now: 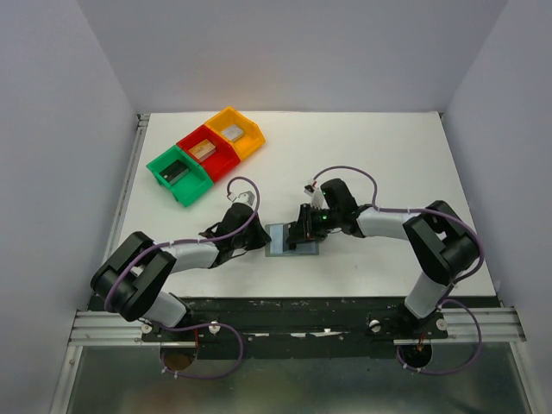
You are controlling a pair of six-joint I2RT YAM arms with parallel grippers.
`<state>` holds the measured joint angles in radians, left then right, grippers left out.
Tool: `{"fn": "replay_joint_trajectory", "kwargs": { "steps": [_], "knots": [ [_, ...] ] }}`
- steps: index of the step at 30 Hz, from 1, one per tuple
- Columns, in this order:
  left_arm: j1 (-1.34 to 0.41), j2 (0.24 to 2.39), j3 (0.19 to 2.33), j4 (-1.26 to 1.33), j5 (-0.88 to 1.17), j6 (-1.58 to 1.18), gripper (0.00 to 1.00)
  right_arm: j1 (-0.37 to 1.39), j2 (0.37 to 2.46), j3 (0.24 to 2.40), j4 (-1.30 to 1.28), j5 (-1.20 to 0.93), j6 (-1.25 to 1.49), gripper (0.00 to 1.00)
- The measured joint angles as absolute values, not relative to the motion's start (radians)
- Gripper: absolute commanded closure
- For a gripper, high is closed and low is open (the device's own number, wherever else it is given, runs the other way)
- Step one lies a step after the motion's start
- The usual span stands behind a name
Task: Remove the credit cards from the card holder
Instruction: Remove the credit card from the card holder.
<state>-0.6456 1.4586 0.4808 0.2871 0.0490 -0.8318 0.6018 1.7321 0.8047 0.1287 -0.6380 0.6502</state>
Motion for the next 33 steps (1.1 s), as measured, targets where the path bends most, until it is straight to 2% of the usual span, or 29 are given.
{"fn": "replay_joint_trajectory", "kwargs": {
  "steps": [8,17,25,26,28,29,33],
  "knots": [
    [-0.646,1.457,0.481,0.282,0.048,-0.832,1.0,0.6,1.718,0.804,0.107,-0.614,0.639,1.0],
    [-0.646,1.455,0.482,0.275,0.045,-0.835,1.0,0.591,1.681,0.804,0.044,-0.582,0.625,1.0],
    [-0.648,1.412,0.478,0.207,0.038,-0.835,1.0,0.581,1.547,0.804,-0.067,-0.534,0.59,0.99],
    [-0.648,1.4,0.473,0.194,0.038,-0.835,0.95,0.58,1.534,0.804,-0.078,-0.531,0.585,1.0],
    [-0.649,1.367,0.458,0.168,0.036,-0.833,0.76,0.58,1.497,0.804,-0.107,-0.524,0.57,1.0],
    [-0.649,1.351,0.453,0.156,0.036,-0.831,0.63,0.58,1.48,0.804,-0.117,-0.522,0.562,1.0],
    [-0.648,1.278,0.447,0.112,0.035,-0.81,0.32,0.58,1.417,0.811,-0.175,-0.521,0.509,1.0]
  ]
}}
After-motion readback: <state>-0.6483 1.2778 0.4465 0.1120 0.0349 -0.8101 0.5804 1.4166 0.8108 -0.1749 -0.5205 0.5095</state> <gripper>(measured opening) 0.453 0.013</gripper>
